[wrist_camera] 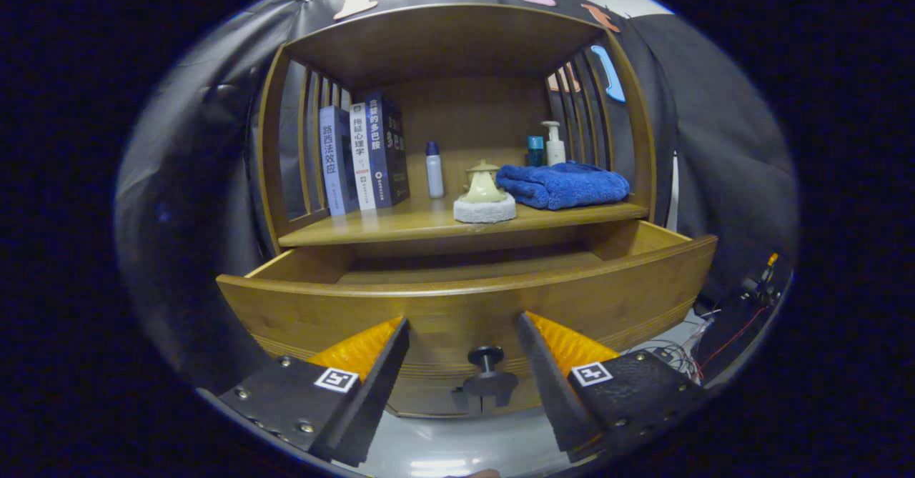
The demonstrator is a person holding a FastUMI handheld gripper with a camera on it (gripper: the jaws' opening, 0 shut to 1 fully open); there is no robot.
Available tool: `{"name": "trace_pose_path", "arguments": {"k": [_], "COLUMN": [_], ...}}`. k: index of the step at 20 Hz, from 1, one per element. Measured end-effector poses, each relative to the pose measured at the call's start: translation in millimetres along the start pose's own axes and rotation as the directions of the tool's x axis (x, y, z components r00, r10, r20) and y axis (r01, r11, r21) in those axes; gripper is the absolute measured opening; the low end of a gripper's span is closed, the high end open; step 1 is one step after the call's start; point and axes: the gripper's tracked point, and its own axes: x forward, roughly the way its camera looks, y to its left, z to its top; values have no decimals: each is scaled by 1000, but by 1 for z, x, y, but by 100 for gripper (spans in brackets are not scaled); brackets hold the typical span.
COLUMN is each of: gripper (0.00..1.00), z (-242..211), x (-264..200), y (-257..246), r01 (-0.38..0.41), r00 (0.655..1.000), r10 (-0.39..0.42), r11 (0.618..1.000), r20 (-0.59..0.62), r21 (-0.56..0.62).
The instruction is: Pull open the drawer, take out the items inside it, and place them on the countertop above the cabinet.
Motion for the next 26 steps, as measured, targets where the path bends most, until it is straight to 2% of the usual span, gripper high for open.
{"name": "trace_pose_path", "arguments": {"k": [26], "gripper": [93], "z": [16], "x": [105], "y": [7], "r01": [-25], "r00": [999], "r10": [28], "r11": [996], "r20": [-35], "r21": [88]}}
